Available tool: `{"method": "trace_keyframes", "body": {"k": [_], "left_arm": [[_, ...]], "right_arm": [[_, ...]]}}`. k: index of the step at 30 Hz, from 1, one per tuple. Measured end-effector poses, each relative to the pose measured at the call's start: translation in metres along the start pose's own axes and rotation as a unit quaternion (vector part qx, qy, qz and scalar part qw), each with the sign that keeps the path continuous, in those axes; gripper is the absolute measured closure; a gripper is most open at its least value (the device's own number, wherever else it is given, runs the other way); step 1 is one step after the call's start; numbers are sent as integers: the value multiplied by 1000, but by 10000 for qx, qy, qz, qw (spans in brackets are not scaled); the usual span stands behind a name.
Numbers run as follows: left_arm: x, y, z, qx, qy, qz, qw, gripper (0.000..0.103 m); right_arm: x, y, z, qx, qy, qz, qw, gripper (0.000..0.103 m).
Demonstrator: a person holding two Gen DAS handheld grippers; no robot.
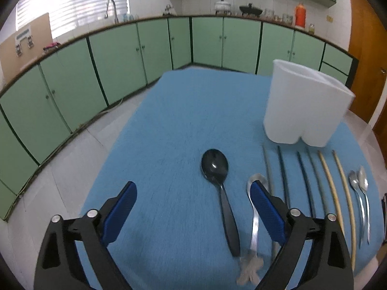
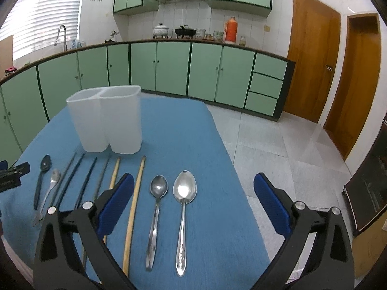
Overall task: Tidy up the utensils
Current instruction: 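Lower the left tool onto the black spoon while the right tool lowers onto the large silver spoon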
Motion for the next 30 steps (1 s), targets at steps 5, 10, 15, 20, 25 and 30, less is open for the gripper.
{"method": "trace_keyframes", "body": {"k": [5, 10, 15, 20, 25, 30], "left_arm": [[0, -16, -32, 316, 40, 94, 9994, 17], [-4, -20, -51, 556, 90, 99, 9984, 24], [-12, -17, -61, 716, 227, 89, 9971, 29], [-17, -14, -70, 895, 394, 113, 9951, 40], [-18, -16, -68, 831, 440, 122, 9955, 49], [-20, -20, -70, 758, 498, 111, 9958, 65]], "right_arm": [[1, -2, -20, 164, -17, 36, 9999, 9], [1, -1, -37, 305, -31, 44, 9995, 9], [3, 0, -47, 428, -90, 67, 9990, 13], [5, 5, -56, 609, -141, 71, 9980, 21], [0, 12, -61, 743, -147, 46, 9971, 27], [-7, 16, -64, 878, -238, -75, 9958, 31]]}}
Point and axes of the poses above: each gripper's, at about its wrist camera, not at the fingertips, and z roughly against the way its jaws point, x to its left, y to its underside, the point moved 8 cm from there along -z, roughly the way its jaws point, and after that the axes turned 3 degrees about -y, right-handed, at the moved point
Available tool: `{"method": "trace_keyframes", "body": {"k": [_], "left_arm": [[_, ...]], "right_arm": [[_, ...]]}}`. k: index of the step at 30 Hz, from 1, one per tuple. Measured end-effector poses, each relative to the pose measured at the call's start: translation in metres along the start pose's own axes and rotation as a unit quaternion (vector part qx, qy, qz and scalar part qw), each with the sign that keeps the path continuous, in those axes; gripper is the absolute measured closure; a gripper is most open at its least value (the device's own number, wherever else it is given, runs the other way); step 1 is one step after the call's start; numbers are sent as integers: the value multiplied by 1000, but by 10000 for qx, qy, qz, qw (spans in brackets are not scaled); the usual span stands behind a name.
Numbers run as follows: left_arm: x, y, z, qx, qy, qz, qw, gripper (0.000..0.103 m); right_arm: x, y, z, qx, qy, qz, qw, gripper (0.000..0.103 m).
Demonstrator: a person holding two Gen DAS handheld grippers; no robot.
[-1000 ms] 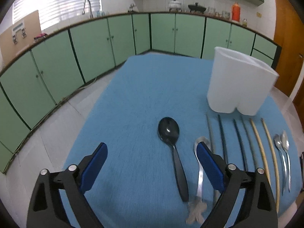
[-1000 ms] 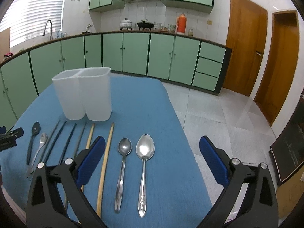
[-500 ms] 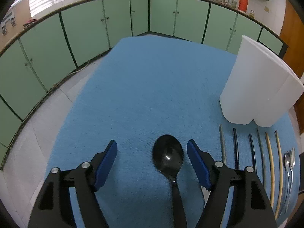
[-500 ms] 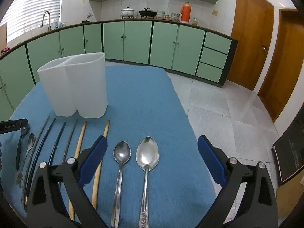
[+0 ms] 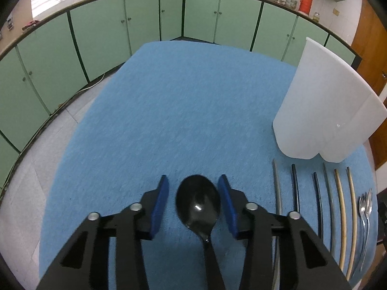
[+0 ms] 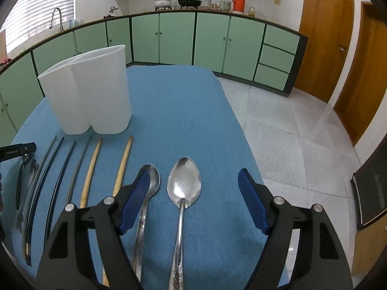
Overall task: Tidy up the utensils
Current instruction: 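Lower the left tool onto the black spoon while the right tool lowers onto the large silver spoon, then close the left tool on the black spoon while the right tool grips the silver spoon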
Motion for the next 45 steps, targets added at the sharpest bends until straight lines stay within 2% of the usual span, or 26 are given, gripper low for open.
{"method": "trace_keyframes", "body": {"k": [1, 9, 15, 23, 28, 32, 36, 40, 45], "left_arm": [[-4, 1, 1, -3, 33, -12, 10000, 69], [-18, 1, 3, -35, 242, -148, 9996, 69], [-19, 0, 3, -74, 238, -213, 9995, 69], [-18, -1, 1, -120, 197, -295, 9993, 69], [-19, -1, 1, -131, 193, -305, 9993, 69], [-19, -1, 1, -131, 179, -315, 9993, 69], [-18, 0, 2, -133, 191, -303, 9993, 69], [-16, 1, 7, -185, 179, -294, 9992, 69], [-14, -1, 21, -419, 216, -255, 9986, 69]], "right_arm": [[-1, -1, -1, 13, 1, -15, 10000, 32], [1, -6, -15, 231, -68, 23, 9997, 40], [2, -1, -30, 470, -135, -49, 9988, 48], [1, 3, -48, 746, -152, -152, 9970, 50], [-1, 1, -51, 769, -191, -236, 9966, 51], [-2, -1, -52, 792, -261, -202, 9963, 68], [1, 2, -52, 749, -186, -154, 9969, 69], [3, 4, -45, 695, -281, -182, 9970, 69], [4, 1, -25, 309, -401, -134, 9986, 69]]}}
Point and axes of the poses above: each gripper's, at about its wrist camera, not at the fingertips, and z roughly against the way its jaws point, x to its left, y to its underside, the point moved 8 cm from there along -z, roughly the way its jaws point, and after that the axes turned 3 degrees about -y, right-handed, at the moved point
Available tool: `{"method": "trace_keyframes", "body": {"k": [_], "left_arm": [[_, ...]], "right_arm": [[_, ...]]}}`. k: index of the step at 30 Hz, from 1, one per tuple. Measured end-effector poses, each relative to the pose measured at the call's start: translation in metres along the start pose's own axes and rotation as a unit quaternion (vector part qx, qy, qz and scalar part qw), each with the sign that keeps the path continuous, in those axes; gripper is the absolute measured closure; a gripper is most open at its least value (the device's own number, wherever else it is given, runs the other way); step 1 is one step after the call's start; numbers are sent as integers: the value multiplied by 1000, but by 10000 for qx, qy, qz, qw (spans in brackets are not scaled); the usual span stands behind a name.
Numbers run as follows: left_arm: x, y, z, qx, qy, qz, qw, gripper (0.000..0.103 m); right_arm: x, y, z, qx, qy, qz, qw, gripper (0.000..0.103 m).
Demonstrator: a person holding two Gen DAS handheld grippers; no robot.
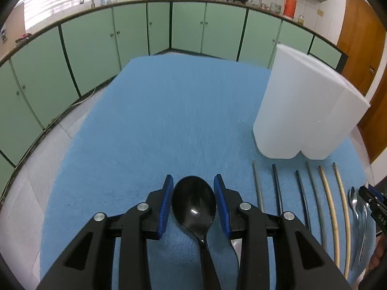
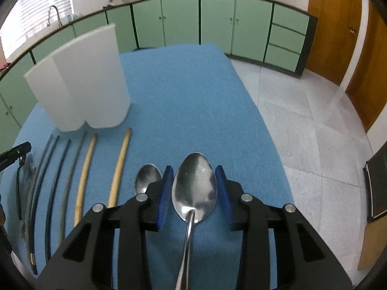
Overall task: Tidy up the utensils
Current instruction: 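Close the left tool on the black spoon while the right tool grips the silver spoon, then lift the large silver spoon with the right tool and drop it into the white holder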
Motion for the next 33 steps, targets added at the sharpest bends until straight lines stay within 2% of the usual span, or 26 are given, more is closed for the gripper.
{"method": "trace_keyframes", "body": {"k": [7, 15, 20, 27, 33], "left_arm": [[0, -3, 29, -598, 321, 146, 9976, 69], [2, -5, 68, -1324, 535, 110, 9897, 69], [2, -22, 96, -1756, 569, 126, 9827, 69], [-5, -66, 134, -2356, 662, 90, 9695, 69], [-35, -121, 153, -2844, 852, 10, 9549, 69]], "right_arm": [[2, -12, 45, -782, -294, 9, 9965, 69], [11, -25, 80, -1219, -567, 114, 9909, 69], [17, -46, 96, -1540, -709, 167, 9854, 69], [28, -101, 128, -2243, -925, 279, 9697, 69], [47, -164, 141, -2878, -1150, 338, 9502, 69]]}}
Point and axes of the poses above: each gripper's, at about its wrist camera, not at the fingertips, and z roughly against the way its jaws point, x to its left, y to its underside, the point moved 8 cm from there along -z, roughly the way its jaws point, and after that the axes turned 3 degrees about -y, right-handed, at the moved point
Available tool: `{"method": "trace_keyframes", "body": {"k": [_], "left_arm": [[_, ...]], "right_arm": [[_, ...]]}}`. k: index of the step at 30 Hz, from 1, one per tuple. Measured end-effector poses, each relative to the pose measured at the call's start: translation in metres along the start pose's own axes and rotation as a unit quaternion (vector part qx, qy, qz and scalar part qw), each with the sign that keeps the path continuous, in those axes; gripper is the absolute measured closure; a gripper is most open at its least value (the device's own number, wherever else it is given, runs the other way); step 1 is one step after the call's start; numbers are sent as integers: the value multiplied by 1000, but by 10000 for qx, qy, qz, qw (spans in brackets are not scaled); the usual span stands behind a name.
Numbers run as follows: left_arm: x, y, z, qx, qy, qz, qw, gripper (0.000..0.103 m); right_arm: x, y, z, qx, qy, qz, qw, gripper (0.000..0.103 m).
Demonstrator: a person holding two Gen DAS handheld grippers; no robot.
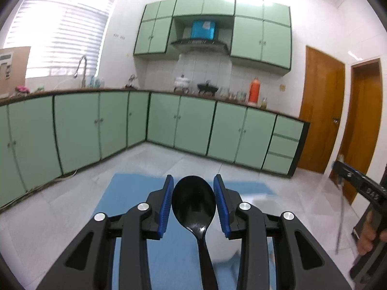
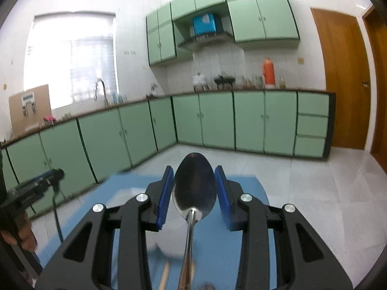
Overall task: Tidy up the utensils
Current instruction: 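Lift the large silver spoon with the right tool and drop it into the white holder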
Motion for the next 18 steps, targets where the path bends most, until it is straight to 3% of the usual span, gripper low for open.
{"method": "trace_keyframes", "body": {"k": [4, 8, 14, 18], "left_arm": [[-24, -35, -27, -393, 44, -89, 9992, 69], [-38, -44, -59, -518, 64, -93, 9986, 69], [-48, -27, -107, -467, -100, -219, 9986, 69], [-48, -9, -117, -419, -103, -279, 9987, 69]], "right_arm": [[5, -29, -35, -411, -151, -55, 9990, 69], [1, -36, -72, -478, -173, -149, 9986, 69], [-7, -22, -117, -378, -30, -195, 9991, 69], [-7, -9, -127, -330, 84, -102, 9994, 69]]}}
Point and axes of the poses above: each gripper's, at about its wrist camera, not at the fingertips, and z roughly against the way its jaws point, x to its left, y to its underside, the point moved 8 cm from there along -z, roughly the way its jaws point, and after that the axes turned 3 degrees about -y, right-handed, at the moved point
